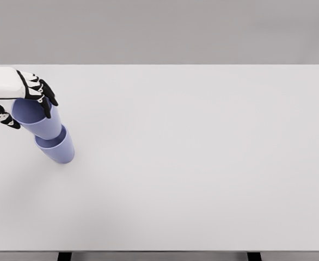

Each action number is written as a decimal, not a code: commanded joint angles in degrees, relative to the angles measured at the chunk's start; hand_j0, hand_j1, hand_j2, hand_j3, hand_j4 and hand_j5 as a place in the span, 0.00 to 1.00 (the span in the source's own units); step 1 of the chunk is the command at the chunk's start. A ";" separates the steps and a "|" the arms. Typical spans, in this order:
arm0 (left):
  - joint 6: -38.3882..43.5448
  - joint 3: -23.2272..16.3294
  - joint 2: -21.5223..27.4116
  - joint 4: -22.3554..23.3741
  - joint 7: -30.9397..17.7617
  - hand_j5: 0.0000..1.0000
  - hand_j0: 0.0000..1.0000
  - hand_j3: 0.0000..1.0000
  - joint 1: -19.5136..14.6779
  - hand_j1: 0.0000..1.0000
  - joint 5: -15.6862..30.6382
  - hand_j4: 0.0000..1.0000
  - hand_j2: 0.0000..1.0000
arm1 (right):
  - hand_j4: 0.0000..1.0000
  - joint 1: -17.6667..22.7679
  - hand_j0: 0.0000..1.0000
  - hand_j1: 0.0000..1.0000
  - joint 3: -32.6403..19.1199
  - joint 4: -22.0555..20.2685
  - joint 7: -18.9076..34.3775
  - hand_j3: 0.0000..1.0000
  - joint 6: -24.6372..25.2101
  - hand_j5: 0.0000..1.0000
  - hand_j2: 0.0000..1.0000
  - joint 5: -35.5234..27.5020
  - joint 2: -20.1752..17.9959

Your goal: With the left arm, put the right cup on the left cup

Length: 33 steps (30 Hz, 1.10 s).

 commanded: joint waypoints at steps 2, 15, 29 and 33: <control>0.21 0.13 0.37 -0.10 -0.01 0.57 0.57 0.57 0.00 0.57 0.45 0.57 0.57 | 1.00 0.00 1.00 1.00 0.01 0.02 0.03 1.00 -0.05 1.00 1.00 0.12 0.00; 0.21 0.21 -0.16 0.42 -0.01 0.57 0.57 0.57 0.35 0.57 0.45 0.57 0.57 | 1.00 0.00 1.00 1.00 0.01 0.02 0.03 1.00 0.04 1.00 1.00 0.12 0.00; 0.21 0.21 -0.59 1.13 -0.01 0.57 0.57 0.57 0.97 0.57 0.36 0.57 0.57 | 1.00 0.00 1.00 1.00 0.01 0.02 0.03 1.00 -0.05 1.00 1.00 0.12 0.00; 0.21 0.21 -0.86 2.80 -0.01 0.58 0.58 0.58 1.67 0.58 0.18 0.58 0.58 | 1.00 0.00 1.00 1.00 0.01 0.02 0.03 1.00 -0.05 1.00 1.00 0.12 0.00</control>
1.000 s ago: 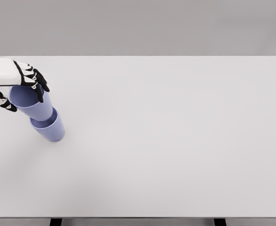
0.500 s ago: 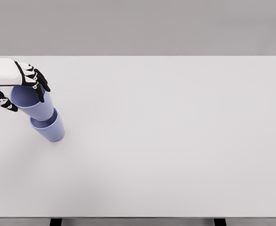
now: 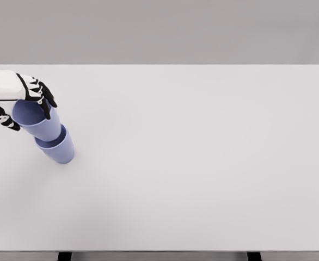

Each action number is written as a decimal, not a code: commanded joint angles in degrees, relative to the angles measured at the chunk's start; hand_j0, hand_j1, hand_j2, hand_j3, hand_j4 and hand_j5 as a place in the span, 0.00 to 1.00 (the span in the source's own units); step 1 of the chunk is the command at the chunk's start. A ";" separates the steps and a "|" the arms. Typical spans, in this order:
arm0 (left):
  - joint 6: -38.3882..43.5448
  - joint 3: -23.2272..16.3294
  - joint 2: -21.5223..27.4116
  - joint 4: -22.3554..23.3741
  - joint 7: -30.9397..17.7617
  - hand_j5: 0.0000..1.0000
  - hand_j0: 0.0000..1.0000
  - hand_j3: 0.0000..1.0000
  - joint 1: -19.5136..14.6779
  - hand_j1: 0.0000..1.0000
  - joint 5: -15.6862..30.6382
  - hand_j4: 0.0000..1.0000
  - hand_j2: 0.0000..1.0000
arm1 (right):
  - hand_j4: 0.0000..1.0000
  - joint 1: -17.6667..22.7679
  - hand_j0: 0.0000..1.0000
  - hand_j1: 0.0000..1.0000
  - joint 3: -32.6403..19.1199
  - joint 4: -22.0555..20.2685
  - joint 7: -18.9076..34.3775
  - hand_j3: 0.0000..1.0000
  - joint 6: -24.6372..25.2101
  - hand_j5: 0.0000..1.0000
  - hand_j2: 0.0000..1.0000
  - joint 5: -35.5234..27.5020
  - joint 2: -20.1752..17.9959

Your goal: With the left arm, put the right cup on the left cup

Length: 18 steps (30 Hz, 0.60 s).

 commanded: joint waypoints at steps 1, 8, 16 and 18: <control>0.21 0.14 -0.28 0.92 0.01 0.58 0.58 0.58 0.01 0.58 0.32 0.58 0.58 | 1.00 0.00 1.00 1.00 0.01 0.02 0.03 1.00 -0.05 1.00 1.00 0.01 0.00; 0.21 0.23 -1.07 1.01 0.01 0.58 0.58 0.58 0.80 0.58 0.15 0.58 0.58 | 1.00 0.00 1.00 1.00 0.01 0.02 0.03 1.00 0.04 1.00 1.00 0.10 0.00; 0.21 0.75 -0.72 1.01 0.01 0.78 0.78 0.78 0.98 0.78 0.06 0.78 0.78 | 1.00 0.00 1.00 1.00 0.01 0.02 0.03 1.00 0.04 1.00 1.00 0.10 0.00; 0.21 0.84 -0.63 1.01 0.01 0.81 0.81 0.81 0.98 0.81 -0.03 0.81 0.81 | 1.00 0.00 1.00 1.00 0.01 0.02 0.03 1.00 -0.05 1.00 1.00 0.01 0.00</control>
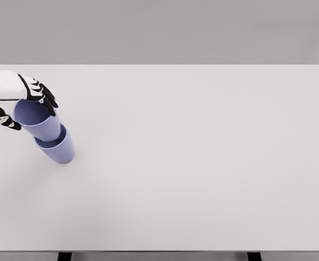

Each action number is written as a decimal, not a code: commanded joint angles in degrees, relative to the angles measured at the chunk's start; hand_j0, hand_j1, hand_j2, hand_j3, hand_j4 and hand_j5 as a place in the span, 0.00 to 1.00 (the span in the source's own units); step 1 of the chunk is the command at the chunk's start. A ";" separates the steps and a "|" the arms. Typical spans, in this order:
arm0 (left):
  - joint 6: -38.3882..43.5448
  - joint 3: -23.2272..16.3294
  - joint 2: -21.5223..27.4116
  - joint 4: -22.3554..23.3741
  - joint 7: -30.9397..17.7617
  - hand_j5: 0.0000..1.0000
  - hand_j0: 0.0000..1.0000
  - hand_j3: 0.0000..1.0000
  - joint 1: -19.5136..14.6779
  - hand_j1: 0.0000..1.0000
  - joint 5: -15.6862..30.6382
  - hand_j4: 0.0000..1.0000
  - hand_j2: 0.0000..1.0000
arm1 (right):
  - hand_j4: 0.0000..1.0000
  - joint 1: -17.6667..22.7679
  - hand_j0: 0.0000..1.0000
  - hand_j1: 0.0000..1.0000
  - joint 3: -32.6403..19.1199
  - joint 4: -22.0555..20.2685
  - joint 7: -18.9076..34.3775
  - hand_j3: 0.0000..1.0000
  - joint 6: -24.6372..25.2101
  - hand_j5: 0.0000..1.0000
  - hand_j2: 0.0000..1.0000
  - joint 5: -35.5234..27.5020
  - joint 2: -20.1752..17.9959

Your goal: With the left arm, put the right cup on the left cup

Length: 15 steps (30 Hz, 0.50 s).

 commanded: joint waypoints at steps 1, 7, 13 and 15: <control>0.17 0.31 0.13 0.00 0.01 0.82 0.82 0.82 0.01 0.82 0.29 0.82 0.82 | 1.00 0.00 1.00 1.00 0.01 0.02 0.03 1.00 -0.05 1.00 1.00 0.13 0.00; 0.17 0.40 0.13 -0.26 0.01 0.86 0.86 0.86 -0.08 0.86 0.38 0.86 0.86 | 1.00 0.00 1.00 1.00 0.01 0.02 0.03 1.00 -0.05 1.00 1.00 0.13 0.00; 0.17 1.97 0.39 -0.44 0.01 1.00 1.00 1.00 -0.08 1.00 0.90 1.00 1.00 | 1.00 0.00 1.00 1.00 0.01 0.02 0.03 1.00 0.04 1.00 1.00 0.04 0.00; 0.17 3.12 0.65 -3.16 0.01 1.00 1.00 1.00 -0.25 1.00 4.24 1.00 1.00 | 1.00 0.00 1.00 1.00 0.01 0.02 0.03 1.00 -0.05 1.00 1.00 0.12 0.00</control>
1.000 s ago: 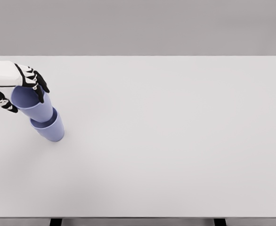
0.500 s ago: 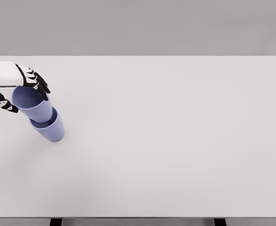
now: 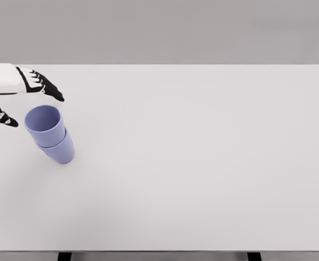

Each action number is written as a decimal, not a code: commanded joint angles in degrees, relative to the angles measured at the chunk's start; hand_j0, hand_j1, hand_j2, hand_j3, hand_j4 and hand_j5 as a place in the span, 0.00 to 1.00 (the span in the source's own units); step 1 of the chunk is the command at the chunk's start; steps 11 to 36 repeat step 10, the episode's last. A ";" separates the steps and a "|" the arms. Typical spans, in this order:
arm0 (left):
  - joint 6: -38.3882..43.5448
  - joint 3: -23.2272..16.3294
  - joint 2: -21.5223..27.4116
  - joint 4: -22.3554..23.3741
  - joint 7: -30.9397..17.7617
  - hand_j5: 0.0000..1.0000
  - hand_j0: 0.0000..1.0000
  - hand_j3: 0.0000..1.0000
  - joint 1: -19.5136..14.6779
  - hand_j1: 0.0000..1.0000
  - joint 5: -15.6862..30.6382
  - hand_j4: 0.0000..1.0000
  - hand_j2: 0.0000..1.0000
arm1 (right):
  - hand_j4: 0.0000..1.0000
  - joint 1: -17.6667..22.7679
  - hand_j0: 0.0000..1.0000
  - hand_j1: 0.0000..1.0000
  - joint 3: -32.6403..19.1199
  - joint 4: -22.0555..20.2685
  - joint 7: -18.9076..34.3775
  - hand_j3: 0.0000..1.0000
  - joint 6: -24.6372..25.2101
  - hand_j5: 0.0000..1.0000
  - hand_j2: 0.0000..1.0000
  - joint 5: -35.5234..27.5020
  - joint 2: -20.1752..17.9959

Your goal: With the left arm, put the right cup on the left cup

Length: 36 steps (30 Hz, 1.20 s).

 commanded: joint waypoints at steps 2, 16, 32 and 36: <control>0.16 2.39 -0.06 -5.13 0.02 1.00 1.00 1.00 -0.19 1.00 6.06 1.00 1.00 | 1.00 0.00 1.00 1.00 0.01 0.02 0.03 1.00 -0.04 1.00 1.00 0.11 0.00; 0.16 2.74 -16.94 -6.10 0.02 1.00 1.00 1.00 -0.71 1.00 9.14 1.00 1.00 | 1.00 0.00 1.00 1.00 0.01 0.02 0.03 1.00 -0.04 1.00 1.00 0.11 0.00; 0.16 2.74 -16.94 -6.10 0.02 1.00 1.00 1.00 -0.71 1.00 9.14 1.00 1.00 | 1.00 0.00 1.00 1.00 0.01 0.02 0.03 1.00 -0.04 1.00 1.00 0.11 0.00; 0.16 2.74 -16.94 -6.10 0.02 1.00 1.00 1.00 -0.71 1.00 9.14 1.00 1.00 | 1.00 0.00 1.00 1.00 0.01 0.02 0.03 1.00 -0.04 1.00 1.00 0.11 0.00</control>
